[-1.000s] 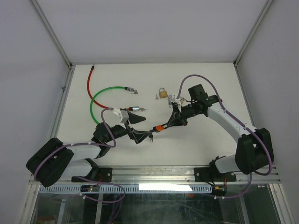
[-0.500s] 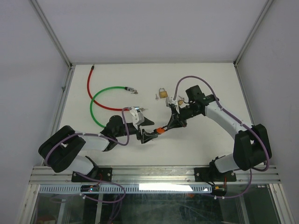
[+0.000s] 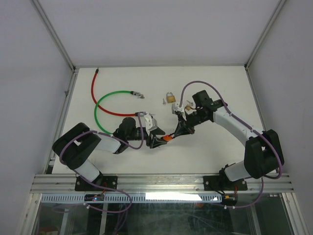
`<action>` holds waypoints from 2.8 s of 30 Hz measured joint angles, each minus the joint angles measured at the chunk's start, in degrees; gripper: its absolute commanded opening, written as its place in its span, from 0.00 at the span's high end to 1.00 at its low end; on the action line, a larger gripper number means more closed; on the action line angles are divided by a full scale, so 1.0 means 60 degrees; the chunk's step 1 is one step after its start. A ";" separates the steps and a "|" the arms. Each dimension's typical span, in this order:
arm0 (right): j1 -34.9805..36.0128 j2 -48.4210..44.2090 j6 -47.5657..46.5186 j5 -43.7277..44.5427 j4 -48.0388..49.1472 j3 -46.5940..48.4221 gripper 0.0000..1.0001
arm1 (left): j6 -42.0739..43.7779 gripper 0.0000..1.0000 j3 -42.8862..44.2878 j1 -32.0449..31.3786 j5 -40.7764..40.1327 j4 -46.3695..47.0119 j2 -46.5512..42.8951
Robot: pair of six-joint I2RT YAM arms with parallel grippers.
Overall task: Lock with the key
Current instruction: Lock the lock.
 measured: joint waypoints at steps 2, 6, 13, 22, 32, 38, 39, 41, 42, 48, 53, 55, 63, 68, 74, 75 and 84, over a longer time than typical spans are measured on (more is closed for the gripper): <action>0.0025 0.0029 0.0007 0.0073 0.0004 0.0000 1.00 | -0.0011 0.45 0.0000 0.0000 0.0033 0.0000 0.0000; 0.0087 0.0106 0.0036 0.0255 0.0051 0.0000 1.00 | -0.0029 0.49 0.0000 -0.0018 0.0109 -0.0011 0.0000; 0.0142 0.0142 0.0073 0.0477 0.0087 0.0000 1.00 | -0.0029 0.69 0.0084 -0.0186 0.0142 -0.0197 0.0066; 0.0321 0.0353 -0.0040 0.0787 0.0270 -0.0018 1.00 | 0.0073 1.00 0.0299 -0.0186 0.0215 -0.0608 0.0361; 0.0732 0.0656 -0.0291 0.1326 0.1024 -0.0612 1.00 | 0.0452 1.00 0.0306 -0.0233 0.0229 -0.0608 0.1111; 0.0878 0.0798 -0.0284 0.1719 0.1191 -0.0627 1.00 | 0.0470 1.00 0.0302 -0.0219 0.0237 -0.0481 0.1228; 0.0892 0.0852 -0.0284 0.1789 0.1188 -0.0627 1.00 | 0.0470 1.00 0.0302 -0.0219 0.0237 -0.0463 0.1253; 0.0911 0.0991 -0.0288 0.1931 0.1177 -0.0627 1.00 | 0.0466 1.00 0.0299 -0.0178 0.0244 -0.0408 0.1337; 0.0918 0.1089 -0.0306 0.2025 0.1169 -0.0627 1.00 | 0.0466 1.00 0.0299 -0.0160 0.0248 -0.0386 0.1381; 0.1140 0.1490 -0.0543 0.2215 0.1224 -0.0634 1.00 | 0.0484 1.00 0.0299 -0.0168 0.0208 -0.0335 0.1479; 0.1180 0.1490 -0.0488 0.2280 0.1293 -0.0637 1.00 | 0.0521 1.00 0.0299 -0.0168 0.0164 -0.0455 0.1450; 0.1180 0.1490 -0.0382 0.2288 0.1392 -0.0656 1.00 | 0.0546 1.00 0.0302 -0.0168 0.0106 -0.0586 0.1384; 0.1239 0.1475 0.0084 0.2317 0.1661 -0.0758 1.00 | 0.0583 1.00 0.0306 -0.0164 0.0066 -0.0718 0.1333; 0.1450 0.1519 0.0459 0.2590 0.1752 -0.0758 1.00 | 0.0630 1.00 0.0302 -0.0157 0.0102 -0.0809 0.1304; 0.1705 0.1537 0.0958 0.2962 0.1949 -0.0765 1.00 | 0.0667 1.00 0.0302 -0.0095 0.0171 -0.0856 0.1290; 0.1712 0.1537 0.1086 0.2980 0.2040 -0.0801 1.00 | 0.0663 1.00 0.0295 -0.0084 0.0171 -0.0856 0.1286; 0.1741 0.1494 0.2936 0.2823 0.4597 -0.2160 1.00 | 0.0663 1.00 0.0051 0.0098 0.0215 -0.0550 0.1239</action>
